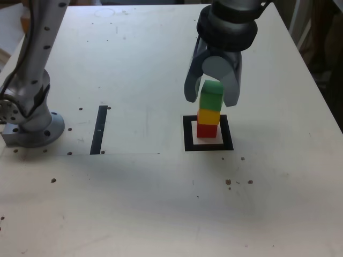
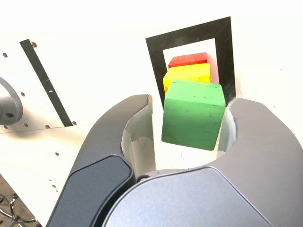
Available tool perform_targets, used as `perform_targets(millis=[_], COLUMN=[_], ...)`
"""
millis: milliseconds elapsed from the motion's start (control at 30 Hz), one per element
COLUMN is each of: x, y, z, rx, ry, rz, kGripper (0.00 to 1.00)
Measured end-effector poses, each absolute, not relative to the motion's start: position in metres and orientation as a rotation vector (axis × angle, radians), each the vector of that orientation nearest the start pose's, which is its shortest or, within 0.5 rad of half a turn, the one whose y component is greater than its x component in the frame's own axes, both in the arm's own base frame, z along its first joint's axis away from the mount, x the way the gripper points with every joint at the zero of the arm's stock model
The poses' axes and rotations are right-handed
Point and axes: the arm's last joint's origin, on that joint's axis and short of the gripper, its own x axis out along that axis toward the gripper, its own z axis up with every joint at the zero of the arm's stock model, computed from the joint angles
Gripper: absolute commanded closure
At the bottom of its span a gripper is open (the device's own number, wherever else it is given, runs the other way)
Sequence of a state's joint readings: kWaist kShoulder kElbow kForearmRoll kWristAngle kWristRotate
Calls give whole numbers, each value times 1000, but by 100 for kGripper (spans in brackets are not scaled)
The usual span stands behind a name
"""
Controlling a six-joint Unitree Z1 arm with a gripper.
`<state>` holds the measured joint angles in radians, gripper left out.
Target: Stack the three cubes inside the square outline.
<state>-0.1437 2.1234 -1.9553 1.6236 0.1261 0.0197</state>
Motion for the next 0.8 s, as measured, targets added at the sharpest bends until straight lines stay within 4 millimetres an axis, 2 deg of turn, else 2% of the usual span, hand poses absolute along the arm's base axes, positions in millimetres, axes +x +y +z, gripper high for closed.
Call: perform_targets(millis=[133,367,700,800], x=[378,374,345,327], y=[-48,-46,-42,-40], z=[303,309,344,350], rx=[262,277,259,248], ry=[1785,1770,1691,1698], rz=[-13,9,5,-5], kGripper=[2,1,1,1])
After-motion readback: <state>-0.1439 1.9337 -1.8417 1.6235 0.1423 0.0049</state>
